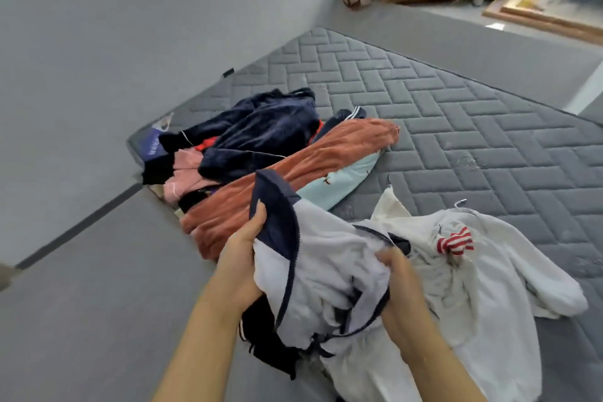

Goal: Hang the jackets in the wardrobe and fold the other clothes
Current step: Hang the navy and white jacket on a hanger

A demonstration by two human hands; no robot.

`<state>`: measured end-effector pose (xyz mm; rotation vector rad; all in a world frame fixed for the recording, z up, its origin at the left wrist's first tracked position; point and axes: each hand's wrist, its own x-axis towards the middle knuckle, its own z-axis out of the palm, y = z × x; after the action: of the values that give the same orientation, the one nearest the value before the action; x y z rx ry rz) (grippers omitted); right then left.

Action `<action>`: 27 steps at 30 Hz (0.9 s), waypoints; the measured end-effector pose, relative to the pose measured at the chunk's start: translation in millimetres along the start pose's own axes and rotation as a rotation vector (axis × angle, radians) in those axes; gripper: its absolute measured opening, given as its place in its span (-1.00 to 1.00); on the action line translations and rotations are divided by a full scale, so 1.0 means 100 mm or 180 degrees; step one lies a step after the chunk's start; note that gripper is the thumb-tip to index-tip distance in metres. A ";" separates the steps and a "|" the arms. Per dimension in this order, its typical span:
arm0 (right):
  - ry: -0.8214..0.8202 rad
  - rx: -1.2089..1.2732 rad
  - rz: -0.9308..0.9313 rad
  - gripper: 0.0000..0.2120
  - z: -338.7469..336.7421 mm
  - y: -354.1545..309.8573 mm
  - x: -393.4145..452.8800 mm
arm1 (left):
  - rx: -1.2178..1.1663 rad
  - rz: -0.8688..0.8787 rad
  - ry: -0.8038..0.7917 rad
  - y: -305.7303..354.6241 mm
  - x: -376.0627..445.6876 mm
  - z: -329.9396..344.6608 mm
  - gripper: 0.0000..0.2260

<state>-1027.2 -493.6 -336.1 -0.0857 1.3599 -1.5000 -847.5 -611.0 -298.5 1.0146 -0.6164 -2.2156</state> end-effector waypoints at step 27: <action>-0.1823 -0.1240 0.0287 -0.68 2.22 0.17 -1.62 | -0.0248 0.2998 0.2338 0.96 -3.15 -1.03 -0.59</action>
<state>-802.0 -526.4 -181.2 -0.6420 1.1417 -1.0066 -571.4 -474.2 -142.7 1.0873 -0.4978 -0.9534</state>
